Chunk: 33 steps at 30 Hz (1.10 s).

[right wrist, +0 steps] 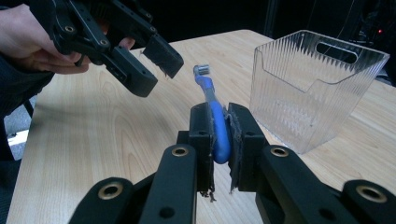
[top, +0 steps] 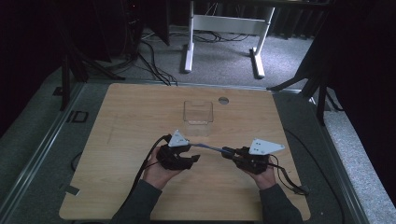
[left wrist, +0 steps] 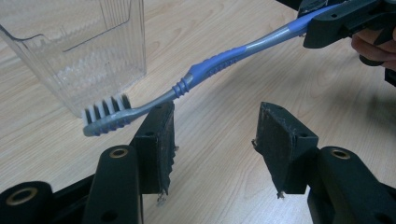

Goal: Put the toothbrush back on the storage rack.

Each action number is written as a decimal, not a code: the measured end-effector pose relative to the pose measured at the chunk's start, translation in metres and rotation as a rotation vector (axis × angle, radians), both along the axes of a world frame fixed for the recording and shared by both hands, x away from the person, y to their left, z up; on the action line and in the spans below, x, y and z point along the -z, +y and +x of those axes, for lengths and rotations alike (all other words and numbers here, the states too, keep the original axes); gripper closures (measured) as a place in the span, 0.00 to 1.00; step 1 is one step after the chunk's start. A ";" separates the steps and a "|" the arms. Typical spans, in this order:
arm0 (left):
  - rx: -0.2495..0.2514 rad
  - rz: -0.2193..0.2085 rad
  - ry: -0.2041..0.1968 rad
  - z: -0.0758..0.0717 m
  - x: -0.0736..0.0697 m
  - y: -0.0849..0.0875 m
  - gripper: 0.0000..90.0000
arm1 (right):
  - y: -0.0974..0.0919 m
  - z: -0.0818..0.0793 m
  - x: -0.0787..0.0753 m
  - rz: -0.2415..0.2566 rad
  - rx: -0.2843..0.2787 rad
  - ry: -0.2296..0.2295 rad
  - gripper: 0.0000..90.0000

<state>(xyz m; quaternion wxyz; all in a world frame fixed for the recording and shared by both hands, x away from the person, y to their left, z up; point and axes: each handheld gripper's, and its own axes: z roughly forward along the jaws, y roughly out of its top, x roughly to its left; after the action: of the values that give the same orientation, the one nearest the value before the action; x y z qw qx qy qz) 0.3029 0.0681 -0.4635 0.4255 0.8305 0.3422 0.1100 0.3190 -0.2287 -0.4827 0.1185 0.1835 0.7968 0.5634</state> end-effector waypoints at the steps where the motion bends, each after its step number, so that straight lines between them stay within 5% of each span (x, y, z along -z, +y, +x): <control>1: 0.002 -0.005 0.004 0.000 0.000 0.000 0.53 | 0.000 0.000 0.000 0.003 0.003 -0.003 0.90; 33: 0.062 -0.072 0.059 0.005 0.004 -0.011 0.49 | 0.000 -0.004 -0.007 0.053 0.001 -0.024 0.90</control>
<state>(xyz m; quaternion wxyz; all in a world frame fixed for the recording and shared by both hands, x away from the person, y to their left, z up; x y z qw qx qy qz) 0.3082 0.0573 -0.4678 0.4478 0.8278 0.3327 0.0600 0.3153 -0.2284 -0.4752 0.1233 0.1804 0.7800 0.5865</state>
